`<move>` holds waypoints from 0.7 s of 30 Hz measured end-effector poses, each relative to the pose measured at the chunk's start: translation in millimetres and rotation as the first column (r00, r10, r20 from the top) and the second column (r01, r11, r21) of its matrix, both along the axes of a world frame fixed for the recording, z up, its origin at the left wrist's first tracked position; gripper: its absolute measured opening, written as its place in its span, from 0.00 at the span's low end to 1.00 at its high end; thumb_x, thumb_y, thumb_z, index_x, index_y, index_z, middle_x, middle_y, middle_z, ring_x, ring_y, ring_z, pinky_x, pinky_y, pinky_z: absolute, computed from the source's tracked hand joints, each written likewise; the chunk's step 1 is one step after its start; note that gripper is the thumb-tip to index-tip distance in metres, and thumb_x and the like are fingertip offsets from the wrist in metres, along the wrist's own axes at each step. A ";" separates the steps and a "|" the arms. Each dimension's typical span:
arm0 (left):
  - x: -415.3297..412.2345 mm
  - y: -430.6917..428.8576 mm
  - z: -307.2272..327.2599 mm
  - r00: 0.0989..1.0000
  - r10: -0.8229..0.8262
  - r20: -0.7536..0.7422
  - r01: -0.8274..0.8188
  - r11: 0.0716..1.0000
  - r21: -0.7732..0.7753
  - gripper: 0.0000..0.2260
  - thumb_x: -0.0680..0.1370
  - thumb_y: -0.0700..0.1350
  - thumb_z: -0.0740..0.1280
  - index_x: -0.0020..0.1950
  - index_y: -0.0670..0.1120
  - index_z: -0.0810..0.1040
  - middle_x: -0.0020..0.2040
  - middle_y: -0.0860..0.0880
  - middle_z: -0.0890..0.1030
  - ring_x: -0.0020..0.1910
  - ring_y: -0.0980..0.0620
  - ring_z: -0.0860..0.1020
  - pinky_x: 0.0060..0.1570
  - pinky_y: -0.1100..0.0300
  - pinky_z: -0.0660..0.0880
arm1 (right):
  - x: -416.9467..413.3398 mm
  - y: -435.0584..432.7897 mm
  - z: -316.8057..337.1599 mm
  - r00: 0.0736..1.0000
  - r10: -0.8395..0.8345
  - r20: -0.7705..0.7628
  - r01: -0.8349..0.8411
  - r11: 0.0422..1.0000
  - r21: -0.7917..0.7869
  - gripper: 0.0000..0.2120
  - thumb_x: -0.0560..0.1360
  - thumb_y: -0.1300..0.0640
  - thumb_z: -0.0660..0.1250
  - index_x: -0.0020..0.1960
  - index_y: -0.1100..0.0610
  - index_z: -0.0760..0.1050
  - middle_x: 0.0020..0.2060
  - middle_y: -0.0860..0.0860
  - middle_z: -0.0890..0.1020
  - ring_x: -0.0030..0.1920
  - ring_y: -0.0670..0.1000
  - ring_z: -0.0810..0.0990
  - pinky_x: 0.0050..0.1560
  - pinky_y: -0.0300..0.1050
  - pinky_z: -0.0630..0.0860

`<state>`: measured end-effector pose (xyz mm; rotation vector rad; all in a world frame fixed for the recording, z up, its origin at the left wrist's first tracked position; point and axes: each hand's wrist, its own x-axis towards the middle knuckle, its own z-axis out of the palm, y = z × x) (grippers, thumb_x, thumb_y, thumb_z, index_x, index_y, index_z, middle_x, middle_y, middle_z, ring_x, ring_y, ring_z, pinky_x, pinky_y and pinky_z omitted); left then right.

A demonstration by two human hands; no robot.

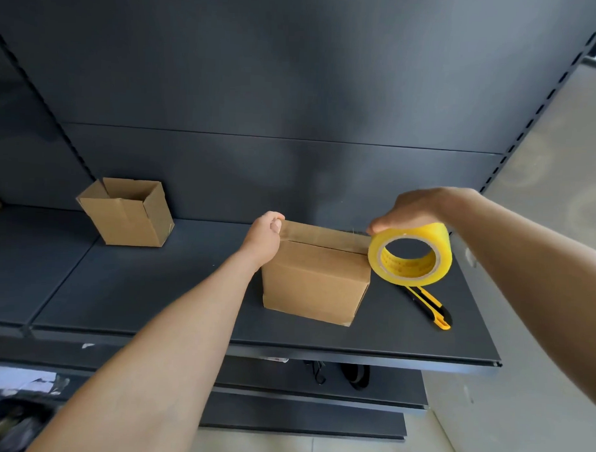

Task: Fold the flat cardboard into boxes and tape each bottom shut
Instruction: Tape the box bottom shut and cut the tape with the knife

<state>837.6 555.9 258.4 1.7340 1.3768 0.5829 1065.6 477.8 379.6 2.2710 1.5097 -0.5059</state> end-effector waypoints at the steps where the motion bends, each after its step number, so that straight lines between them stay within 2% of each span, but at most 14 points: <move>1: 0.5 -0.1 0.6 1.000 0.003 -0.002 -0.003 1.000 0.000 0.16 0.84 0.43 0.49 0.68 0.45 0.70 0.67 0.45 0.70 0.58 0.52 0.68 0.55 0.60 0.65 | 2.5 -1.5 -5.7 1.000 -0.006 -0.015 0.006 1.000 0.002 0.24 0.65 0.27 0.61 0.39 0.49 0.70 0.42 0.47 0.75 0.51 0.54 0.75 0.57 0.51 0.74; 4: 0.0 -0.2 1.4 1.000 0.009 -0.003 -0.009 1.000 -0.005 0.16 0.84 0.43 0.49 0.68 0.46 0.70 0.67 0.45 0.70 0.59 0.53 0.68 0.54 0.60 0.65 | 10.1 -4.1 -21.0 0.998 -0.031 -0.050 0.031 1.000 0.001 0.27 0.63 0.26 0.64 0.42 0.49 0.72 0.46 0.48 0.77 0.52 0.54 0.76 0.57 0.52 0.75; 7: 0.4 -1.4 1.6 1.000 0.006 0.005 -0.006 1.000 -0.010 0.16 0.84 0.43 0.50 0.68 0.45 0.70 0.67 0.46 0.70 0.57 0.54 0.67 0.54 0.60 0.64 | 17.4 -8.8 -36.1 0.995 -0.069 -0.077 0.069 0.998 0.002 0.27 0.60 0.24 0.65 0.38 0.49 0.71 0.40 0.47 0.76 0.50 0.54 0.77 0.56 0.52 0.75; 9: 2.1 -2.9 1.9 1.000 0.010 0.002 -0.010 1.000 0.001 0.16 0.84 0.43 0.50 0.68 0.45 0.70 0.67 0.45 0.70 0.57 0.54 0.67 0.53 0.60 0.64 | 20.0 -11.2 -44.4 0.991 -0.090 -0.099 0.091 0.996 0.003 0.27 0.60 0.25 0.66 0.37 0.49 0.71 0.40 0.48 0.76 0.49 0.54 0.77 0.56 0.52 0.75; 13: 2.0 -3.1 1.9 1.000 0.020 -0.001 -0.020 1.000 0.008 0.16 0.84 0.43 0.50 0.68 0.45 0.70 0.67 0.45 0.70 0.57 0.54 0.67 0.53 0.60 0.64 | 21.1 -11.8 -54.3 0.983 -0.120 -0.139 0.120 0.993 -0.003 0.28 0.63 0.26 0.66 0.43 0.51 0.73 0.47 0.50 0.77 0.51 0.55 0.76 0.55 0.50 0.74; 15: 2.4 -3.8 2.4 1.000 0.022 0.001 -0.022 1.000 0.006 0.16 0.84 0.43 0.50 0.68 0.45 0.70 0.66 0.45 0.70 0.56 0.54 0.67 0.53 0.60 0.64 | 22.8 -12.8 -58.6 0.977 -0.138 -0.162 0.137 0.990 -0.014 0.28 0.63 0.26 0.66 0.44 0.51 0.73 0.48 0.51 0.77 0.51 0.55 0.76 0.54 0.50 0.74; 17: 2.6 -5.9 3.4 1.000 0.028 0.002 -0.028 1.000 0.006 0.16 0.84 0.43 0.50 0.68 0.45 0.71 0.66 0.46 0.71 0.56 0.54 0.67 0.53 0.60 0.64 | 24.8 -13.2 -63.4 0.968 -0.165 -0.189 0.162 0.986 -0.028 0.29 0.62 0.25 0.66 0.44 0.50 0.73 0.48 0.51 0.78 0.51 0.55 0.77 0.55 0.51 0.75; 21: 1.6 -6.5 0.4 0.991 0.102 0.083 -0.101 0.995 -0.024 0.14 0.83 0.46 0.56 0.68 0.44 0.70 0.63 0.48 0.74 0.55 0.54 0.70 0.52 0.61 0.65 | 26.3 -15.8 -71.6 0.942 -0.208 -0.262 0.203 0.978 -0.048 0.34 0.61 0.24 0.66 0.52 0.51 0.73 0.52 0.51 0.78 0.54 0.56 0.78 0.60 0.53 0.74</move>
